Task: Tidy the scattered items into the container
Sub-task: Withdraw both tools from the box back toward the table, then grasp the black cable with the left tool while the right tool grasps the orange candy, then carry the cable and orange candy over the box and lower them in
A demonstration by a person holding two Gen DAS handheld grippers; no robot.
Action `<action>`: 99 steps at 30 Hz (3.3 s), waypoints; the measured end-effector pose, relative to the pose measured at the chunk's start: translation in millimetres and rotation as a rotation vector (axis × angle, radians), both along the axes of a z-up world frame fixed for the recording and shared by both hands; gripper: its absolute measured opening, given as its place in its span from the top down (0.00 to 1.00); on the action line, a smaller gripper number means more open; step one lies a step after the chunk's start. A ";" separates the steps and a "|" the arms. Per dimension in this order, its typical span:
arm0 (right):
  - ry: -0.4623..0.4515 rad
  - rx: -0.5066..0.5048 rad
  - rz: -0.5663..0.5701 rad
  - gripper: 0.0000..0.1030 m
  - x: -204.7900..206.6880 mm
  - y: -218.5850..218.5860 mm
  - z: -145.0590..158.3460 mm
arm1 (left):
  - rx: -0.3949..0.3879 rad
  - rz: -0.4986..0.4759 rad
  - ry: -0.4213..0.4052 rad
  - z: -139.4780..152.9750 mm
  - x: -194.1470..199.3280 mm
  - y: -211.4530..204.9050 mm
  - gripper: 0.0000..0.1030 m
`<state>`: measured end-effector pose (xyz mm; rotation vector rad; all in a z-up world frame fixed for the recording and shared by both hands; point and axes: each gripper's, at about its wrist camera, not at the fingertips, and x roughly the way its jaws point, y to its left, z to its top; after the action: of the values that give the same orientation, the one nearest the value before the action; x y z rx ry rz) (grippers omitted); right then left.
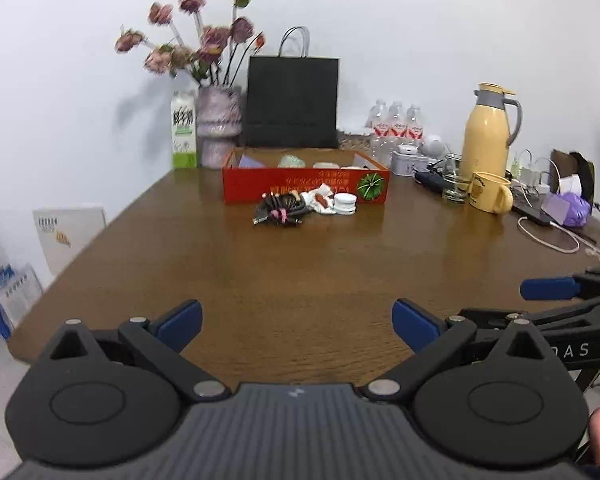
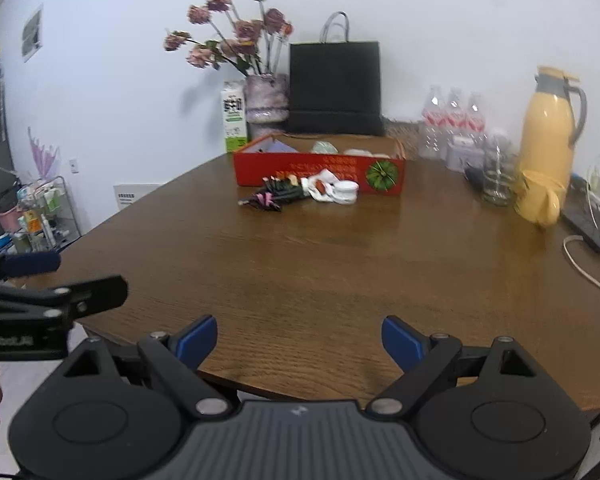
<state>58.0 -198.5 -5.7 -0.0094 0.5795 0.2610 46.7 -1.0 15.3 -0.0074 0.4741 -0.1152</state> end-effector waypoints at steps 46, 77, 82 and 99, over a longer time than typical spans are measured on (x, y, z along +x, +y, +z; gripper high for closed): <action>-0.009 0.001 -0.069 0.15 143.8 -11.9 -6.6 | 0.053 0.022 0.070 -6.8 161.5 7.9 0.00; 0.082 -0.050 0.221 0.82 402.9 55.6 -45.0 | -0.051 -0.157 0.186 -42.0 381.1 9.3 0.88; 0.075 -0.087 0.232 0.85 399.7 60.7 -53.7 | -0.076 -0.115 0.144 -30.3 378.2 24.3 0.89; -0.051 0.057 0.092 0.87 291.2 15.5 9.7 | -0.180 -0.197 0.086 9.0 263.2 26.4 0.89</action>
<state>349.1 -183.0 4.0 0.0121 0.5213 0.3657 309.9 25.5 24.2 -0.1432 0.5485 -0.3519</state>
